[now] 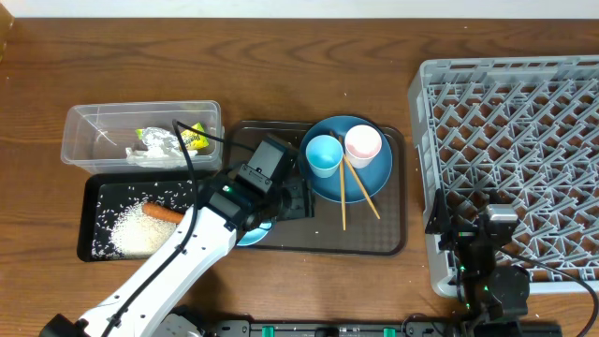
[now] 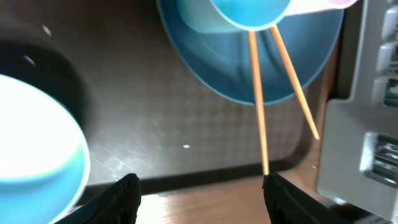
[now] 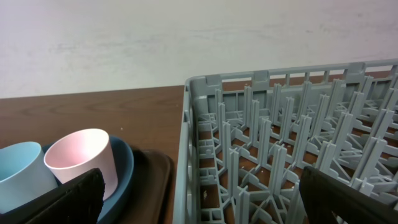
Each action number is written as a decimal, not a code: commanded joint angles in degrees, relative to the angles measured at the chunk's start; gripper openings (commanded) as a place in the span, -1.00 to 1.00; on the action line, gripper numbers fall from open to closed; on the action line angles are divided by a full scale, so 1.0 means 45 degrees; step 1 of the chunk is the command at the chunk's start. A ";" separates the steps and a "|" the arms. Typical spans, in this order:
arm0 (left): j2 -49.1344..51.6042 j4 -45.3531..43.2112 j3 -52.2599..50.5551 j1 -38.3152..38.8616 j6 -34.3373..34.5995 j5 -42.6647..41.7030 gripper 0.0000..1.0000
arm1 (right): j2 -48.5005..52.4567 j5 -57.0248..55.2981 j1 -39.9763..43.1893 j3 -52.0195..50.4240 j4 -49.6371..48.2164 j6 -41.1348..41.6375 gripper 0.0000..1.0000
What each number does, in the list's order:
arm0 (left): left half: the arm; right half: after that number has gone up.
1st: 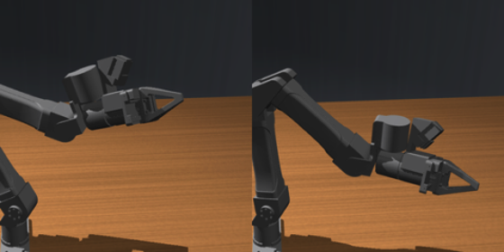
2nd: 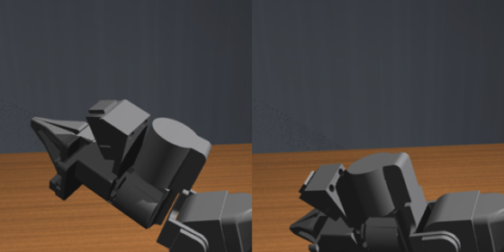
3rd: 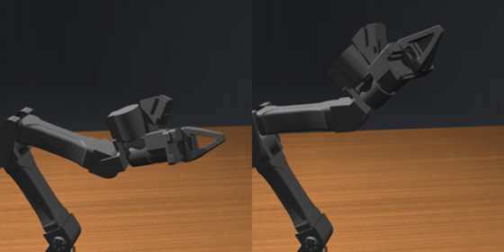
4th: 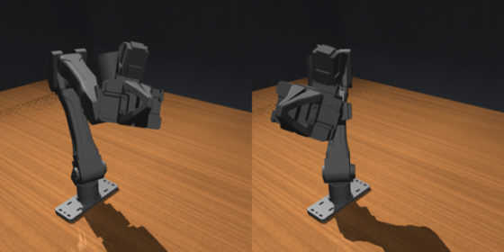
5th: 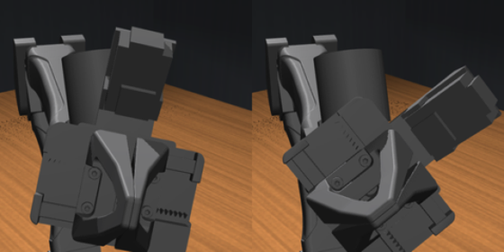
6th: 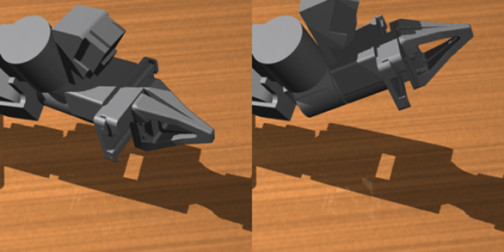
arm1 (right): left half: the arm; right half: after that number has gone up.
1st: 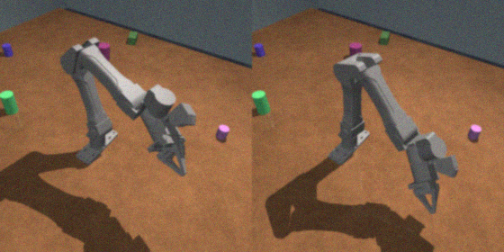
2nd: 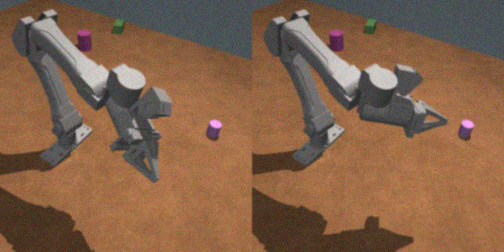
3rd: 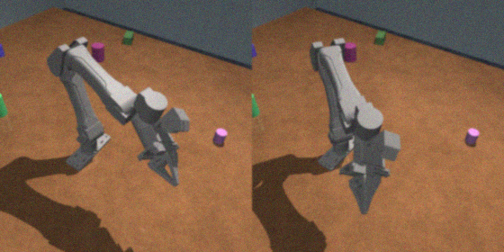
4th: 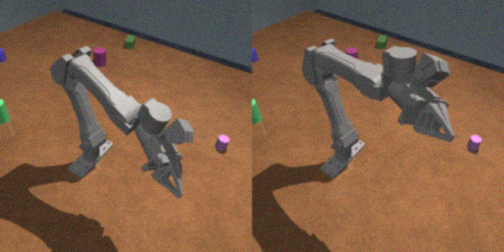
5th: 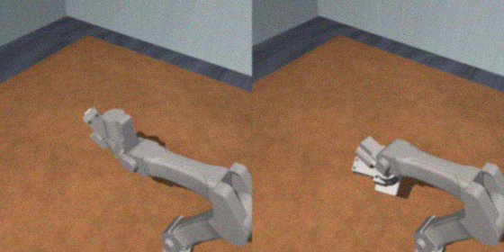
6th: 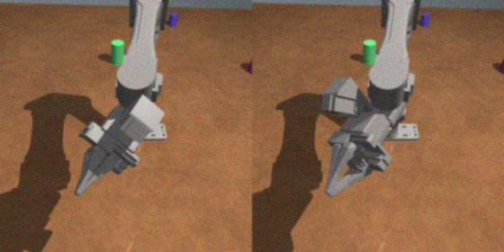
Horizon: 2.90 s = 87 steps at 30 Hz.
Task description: Sort waste into correct bins and load items into the dishwasher rack
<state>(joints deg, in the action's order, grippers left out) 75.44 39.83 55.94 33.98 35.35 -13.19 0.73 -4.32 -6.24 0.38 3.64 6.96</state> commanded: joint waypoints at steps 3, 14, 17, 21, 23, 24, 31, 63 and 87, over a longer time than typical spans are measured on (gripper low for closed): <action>0.0010 -0.0083 -0.0073 0.0024 -0.1239 0.2511 0.33 | -0.0019 0.0010 -0.0015 -0.0019 0.0053 -0.0044 0.98; 0.0019 -0.0160 -0.0073 -0.0010 -0.1214 0.5591 0.08 | -0.0019 0.0010 -0.0015 -0.0019 0.0049 -0.0044 0.99; 0.0019 0.0656 -0.0073 -0.0185 -0.0117 0.6188 -0.06 | -0.0019 0.0010 -0.0015 -0.0019 0.0049 -0.0044 0.99; 0.0039 0.1651 -0.0078 -0.0359 0.1083 0.6188 -0.42 | -0.0019 0.0010 -0.0015 -0.0019 0.0049 -0.0044 0.98; 0.0049 0.1972 -0.0092 -0.0359 0.1336 0.6183 -0.49 | -0.0019 0.0010 -0.0015 -0.0019 0.0049 -0.0044 0.99; 0.0078 0.2098 -0.0136 -0.0355 0.1598 0.6183 -0.49 | -0.0019 0.0010 -0.0015 -0.0019 0.0049 -0.0044 0.99; 0.0933 0.1875 -0.0777 -0.0355 0.2560 0.5872 -0.81 | -0.0019 0.0010 -0.0015 -0.0019 0.0049 -0.0044 0.98; 0.3011 -0.1044 -0.0860 -0.0340 -0.0991 -0.0117 -0.87 | -0.0019 0.0010 -0.0015 -0.0019 0.0049 -0.0044 0.98; 0.0432 0.1302 -0.0787 -0.0345 0.0699 0.5576 -0.71 | -0.0019 0.0010 -0.0015 -0.0019 0.0049 -0.0044 0.99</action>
<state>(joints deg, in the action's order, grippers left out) 77.95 44.23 52.42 32.64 30.28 1.32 0.73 -4.34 -6.24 0.38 3.64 6.96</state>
